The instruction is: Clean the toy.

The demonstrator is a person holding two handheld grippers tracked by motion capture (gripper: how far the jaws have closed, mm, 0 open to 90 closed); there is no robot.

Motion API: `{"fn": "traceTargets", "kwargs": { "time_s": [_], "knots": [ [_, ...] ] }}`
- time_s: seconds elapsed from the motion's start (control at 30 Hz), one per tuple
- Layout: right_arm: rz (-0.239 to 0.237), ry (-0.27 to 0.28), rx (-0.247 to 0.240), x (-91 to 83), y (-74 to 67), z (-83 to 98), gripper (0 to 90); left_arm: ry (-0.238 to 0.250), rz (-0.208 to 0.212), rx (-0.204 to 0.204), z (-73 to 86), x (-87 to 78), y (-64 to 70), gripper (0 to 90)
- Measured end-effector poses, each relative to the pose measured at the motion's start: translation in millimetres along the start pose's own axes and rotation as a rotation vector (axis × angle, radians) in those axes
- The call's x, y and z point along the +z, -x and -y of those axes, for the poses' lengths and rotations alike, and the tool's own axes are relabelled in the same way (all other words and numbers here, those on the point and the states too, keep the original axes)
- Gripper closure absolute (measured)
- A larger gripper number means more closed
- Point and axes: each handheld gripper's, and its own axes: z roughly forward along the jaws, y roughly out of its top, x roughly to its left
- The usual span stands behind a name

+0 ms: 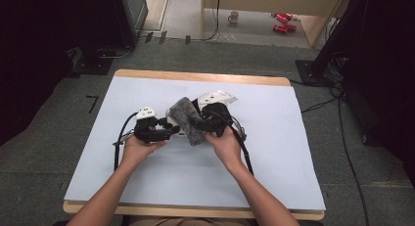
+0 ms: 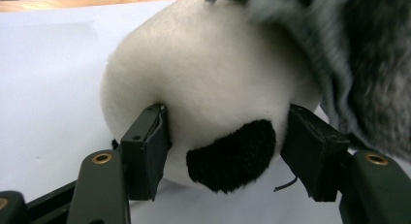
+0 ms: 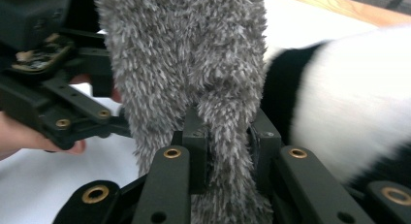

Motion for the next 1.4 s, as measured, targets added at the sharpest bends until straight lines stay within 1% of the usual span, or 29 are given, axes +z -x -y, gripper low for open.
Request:
{"fn": "traceTargets", "kwargs": {
  "time_s": [0.03,0.07,0.1,0.13,0.17,0.23,0.27,0.3,0.33,0.37,0.4,0.47,0.5,0.6,0.63,0.67,0.7,0.8,0.83,0.87,0.93,0.97,1.0,1.03,1.17,1.23,1.3,1.33,1.4],
  "knots": [
    [0.000,0.000,0.000,0.0,0.0,0.0,74.7,0.000,0.000,0.000,0.0,0.0,0.0,36.4],
    [0.007,0.005,0.016,-3.8,6.9,0.2,75.6,-0.003,-0.007,-0.004,-0.7,0.7,0.9,36.1],
    [0.007,0.005,0.016,-3.8,6.9,0.2,75.6,-0.003,-0.007,-0.004,-0.7,0.7,0.9,36.0],
    [0.015,0.013,0.033,-8.5,12.5,-0.2,76.0,-0.007,-0.008,-0.007,-0.9,0.9,0.9,35.9],
    [0.015,0.013,0.033,-8.5,12.5,-0.2,76.0,-0.008,-0.009,-0.010,-1.0,1.3,0.9,35.9],
    [0.025,0.022,0.039,-15.8,17.3,-1.6,76.4,-0.012,-0.011,-0.014,-1.2,1.5,0.2,36.1],
    [0.025,0.022,0.039,-15.8,17.3,-1.6,76.4,-0.011,-0.012,-0.016,-1.4,1.6,-0.2,36.1],
    [0.039,0.031,0.042,-21.6,19.6,-3.2,76.4,-0.013,-0.011,-0.023,-1.7,1.7,-0.8,36.4],
    [0.039,0.031,0.042,-21.6,19.6,-3.2,76.4,-0.013,-0.011,-0.023,-1.7,1.7,-0.8,36.6],
    [0.042,0.036,0.040,-23.7,20.7,-3.8,76.4,-0.012,-0.012,-0.024,-1.8,1.7,-1.2,36.6],
    [0.054,0.049,0.046,-30.5,23.7,-5.5,76.4,-0.008,-0.012,-0.025,-2.1,1.9,-2.0,37.3],
    [0.065,0.067,0.055,-37.8,28.7,-7.0,76.3,-0.007,-0.009,-0.031,-2.5,1.9,-2.4,37.7],
    [0.065,0.067,0.055,-37.8,28.7,-7.0,76.3,-0.007,-0.009,-0.031,-2.5,1.9,-2.4,37.9],
    [0.072,0.088,0.098,-49.8,42.9,-6.6,76.1,-0.004,-0.006,-0.032,-3.2,2.4,-3.1,38.0],
    [0.072,0.088,0.098,-49.8,42.9,-6.6,76.1,-0.002,-0.006,-0.034,-3.4,2.5,-3.2,38.0],
    [0.077,0.100,0.111,-55.4,49.5,-6.0,76.1,-0.002,-0.006,-0.035,-3.6,2.6,-3.4,38.1],
    [0.077,0.100,0.111,-55.4,49.5,-6.0,76.1,-0.001,-0.006,-0.036,-3.8,2.7,-3.7,38.1],
    [0.096,0.114,0.136,-64.5,59.5,-4.8,76.0,-0.003,-0.005,-0.039,-4.5,2.8,-4.3,38.3],
    [0.107,0.120,0.157,-69.6,67.6,-2.6,76.0,-0.002,-0.002,-0.038,-4.8,3.1,-4.5,38.5],
    [0.107,0.120,0.157,-69.6,67.6,-2.6,76.0,-0.002,-0.002,-0.038,-4.8,3.1,-4.5,38.6],
    [0.116,0.114,0.181,-72.4,77.8,2.2,75.6,-0.002,-0.001,-0.034,-5.1,3.3,-4.2,38.7],
    [0.116,0.114,0.181,-72.4,77.8,2.2,75.6,-0.001,-0.002,-0.032,-5.3,3.5,-3.9,38.7],
    [0.130,0.115,0.190,-73.5,82.2,4.7,75.6,-0.002,-0.002,-0.030,-5.5,3.6,-3.6,38.7],
    [0.139,0.115,0.191,-74.4,83.4,5.2,75.6,-0.001,-0.004,-0.029,-5.6,3.8,-3.5,38.7],
    [0.140,0.109,0.191,-74.3,85.3,6.7,75.6,-0.004,0.000,-0.025,-5.7,3.6,-3.9,38.6],
    [0.145,0.102,0.183,-72.0,84.9,7.8,75.6,-0.005,0.000,-0.020,-5.7,3.3,-4.1,37.8],
    [0.147,0.097,0.183,-70.3,85.1,8.7,75.6,-0.003,-0.003,0.002,-5.2,2.9,-4.1,36.4],
    [0.147,0.098,0.182,-69.8,86.5,9.6,75.6,-0.002,-0.007,0.022,-3.9,2.7,-3.8,35.1],
    [0.145,0.097,0.186,-70.0,87.8,10.3,75.6,-0.004,-0.007,0.026,-3.3,2.4,-4.5,33.5]
  ]
}}
